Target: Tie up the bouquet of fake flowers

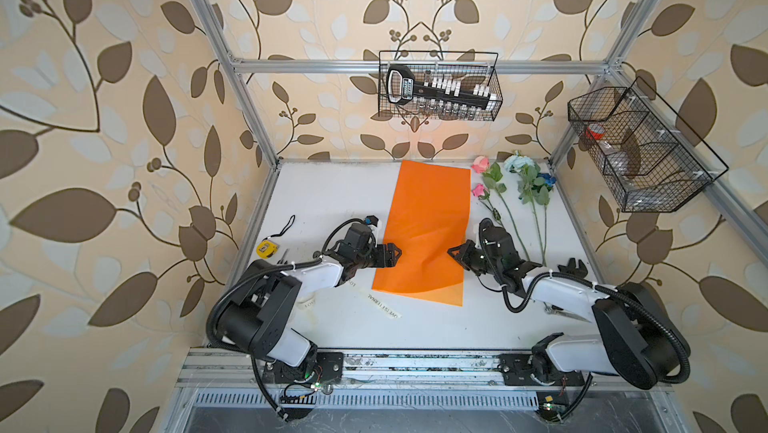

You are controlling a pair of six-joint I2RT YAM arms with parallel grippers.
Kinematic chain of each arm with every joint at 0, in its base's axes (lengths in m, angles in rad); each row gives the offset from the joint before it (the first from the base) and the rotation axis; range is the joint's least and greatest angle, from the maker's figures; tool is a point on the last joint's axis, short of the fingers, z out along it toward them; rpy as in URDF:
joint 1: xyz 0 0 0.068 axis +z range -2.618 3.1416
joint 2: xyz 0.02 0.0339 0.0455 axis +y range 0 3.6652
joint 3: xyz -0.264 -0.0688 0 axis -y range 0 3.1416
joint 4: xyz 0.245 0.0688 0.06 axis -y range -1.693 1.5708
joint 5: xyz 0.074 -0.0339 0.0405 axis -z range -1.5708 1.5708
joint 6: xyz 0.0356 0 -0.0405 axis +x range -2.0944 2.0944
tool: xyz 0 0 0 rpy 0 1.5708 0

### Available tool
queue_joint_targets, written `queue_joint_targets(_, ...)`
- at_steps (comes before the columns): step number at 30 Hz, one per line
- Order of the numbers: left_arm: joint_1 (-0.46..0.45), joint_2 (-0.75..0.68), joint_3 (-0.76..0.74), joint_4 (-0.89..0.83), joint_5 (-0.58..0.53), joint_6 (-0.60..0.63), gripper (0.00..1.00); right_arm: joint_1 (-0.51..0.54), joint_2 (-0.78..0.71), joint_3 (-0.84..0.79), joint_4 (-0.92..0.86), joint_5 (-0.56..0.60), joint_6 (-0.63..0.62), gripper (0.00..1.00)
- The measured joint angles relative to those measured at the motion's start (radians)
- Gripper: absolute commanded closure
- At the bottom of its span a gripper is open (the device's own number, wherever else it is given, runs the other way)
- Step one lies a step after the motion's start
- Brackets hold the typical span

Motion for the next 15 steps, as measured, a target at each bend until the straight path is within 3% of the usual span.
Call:
queue_joint_targets(3, -0.129, -0.142, 0.0, -0.004, -0.059, 0.119, 0.02, 0.006, -0.037, 0.002, -0.03, 0.018, 0.001, 0.98)
queue_joint_targets(7, -0.33, -0.243, -0.023, 0.056, -0.128, 0.294, 0.01, 0.022, -0.06, 0.023, -0.069, 0.036, 0.005, 0.99)
queue_joint_targets(11, -0.496, -0.224, -0.042, 0.062, -0.213, 0.459, 0.01, 0.03, -0.066, 0.061, -0.105, 0.045, 0.006, 1.0)
queue_joint_targets(15, -0.619, -0.112, -0.016, 0.038, -0.381, 0.581, 0.01, 0.035, -0.083, 0.076, -0.128, 0.054, 0.009, 1.0)
